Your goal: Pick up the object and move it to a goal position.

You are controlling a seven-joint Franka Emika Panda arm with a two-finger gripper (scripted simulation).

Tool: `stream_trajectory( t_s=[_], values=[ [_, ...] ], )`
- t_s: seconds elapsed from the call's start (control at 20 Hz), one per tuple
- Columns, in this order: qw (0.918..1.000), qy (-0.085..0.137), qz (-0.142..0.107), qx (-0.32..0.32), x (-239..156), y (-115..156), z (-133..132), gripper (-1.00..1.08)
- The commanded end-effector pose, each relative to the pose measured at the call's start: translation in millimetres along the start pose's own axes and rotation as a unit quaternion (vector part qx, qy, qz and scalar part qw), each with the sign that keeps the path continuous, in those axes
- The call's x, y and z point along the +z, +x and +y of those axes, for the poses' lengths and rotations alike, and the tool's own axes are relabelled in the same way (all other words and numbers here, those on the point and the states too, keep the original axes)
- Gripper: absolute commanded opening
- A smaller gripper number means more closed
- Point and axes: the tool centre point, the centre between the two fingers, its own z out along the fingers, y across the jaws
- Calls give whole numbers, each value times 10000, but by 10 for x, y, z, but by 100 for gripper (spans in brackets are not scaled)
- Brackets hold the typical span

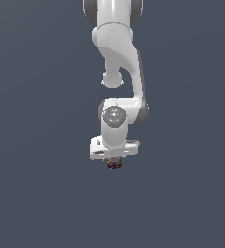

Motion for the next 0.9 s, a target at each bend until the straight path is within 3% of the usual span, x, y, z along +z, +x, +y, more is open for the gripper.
stream_trajectory(
  t_s=[0.0, 0.4, 0.85],
  values=[
    [10000, -1, 11, 0, -52, 16, -6, -100],
    [10000, -1, 11, 0, -473, 106, -70, -100],
    [10000, -2, 14, 0, -1310, 294, -196, -100]
  ],
)
